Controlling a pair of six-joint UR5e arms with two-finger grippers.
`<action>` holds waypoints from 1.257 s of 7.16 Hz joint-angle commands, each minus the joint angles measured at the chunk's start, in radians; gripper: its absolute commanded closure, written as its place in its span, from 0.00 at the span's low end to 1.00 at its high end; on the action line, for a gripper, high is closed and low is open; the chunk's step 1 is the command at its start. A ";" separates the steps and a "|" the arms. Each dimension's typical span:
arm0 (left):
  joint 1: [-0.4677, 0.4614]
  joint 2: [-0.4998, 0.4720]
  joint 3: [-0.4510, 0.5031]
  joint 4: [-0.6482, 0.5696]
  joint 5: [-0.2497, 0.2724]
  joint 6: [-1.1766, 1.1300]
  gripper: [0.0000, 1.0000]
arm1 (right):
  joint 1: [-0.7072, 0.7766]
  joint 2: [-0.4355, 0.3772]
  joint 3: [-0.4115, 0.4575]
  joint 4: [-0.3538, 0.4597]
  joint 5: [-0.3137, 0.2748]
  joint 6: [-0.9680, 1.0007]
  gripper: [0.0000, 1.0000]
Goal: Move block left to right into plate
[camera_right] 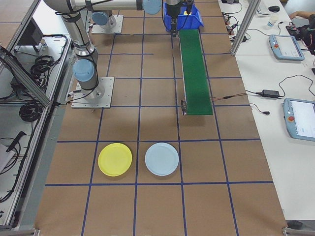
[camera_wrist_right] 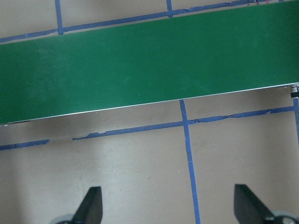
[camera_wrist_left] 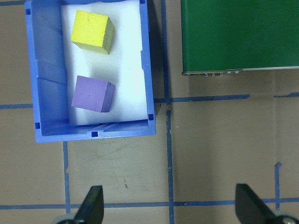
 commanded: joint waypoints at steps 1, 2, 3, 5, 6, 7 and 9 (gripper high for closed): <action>0.001 0.000 0.003 -0.002 -0.002 0.003 0.00 | 0.000 0.000 0.000 0.000 0.000 0.000 0.00; 0.002 0.001 0.008 -0.002 0.000 0.004 0.00 | 0.002 0.001 -0.001 -0.002 0.000 0.002 0.00; 0.007 0.001 0.015 -0.002 0.001 0.006 0.00 | 0.002 0.000 0.000 0.000 0.000 0.002 0.00; 0.034 0.005 0.019 -0.002 0.001 0.012 0.00 | 0.002 0.000 0.000 0.000 0.000 0.003 0.00; 0.057 0.003 0.019 0.004 0.007 0.085 0.00 | 0.002 0.000 0.000 0.000 0.000 0.002 0.00; 0.127 -0.015 0.013 0.009 0.004 0.161 0.00 | 0.002 0.000 0.000 0.000 0.000 0.002 0.00; 0.287 -0.128 0.005 0.050 -0.002 0.303 0.00 | 0.002 0.000 -0.001 0.000 0.000 0.002 0.00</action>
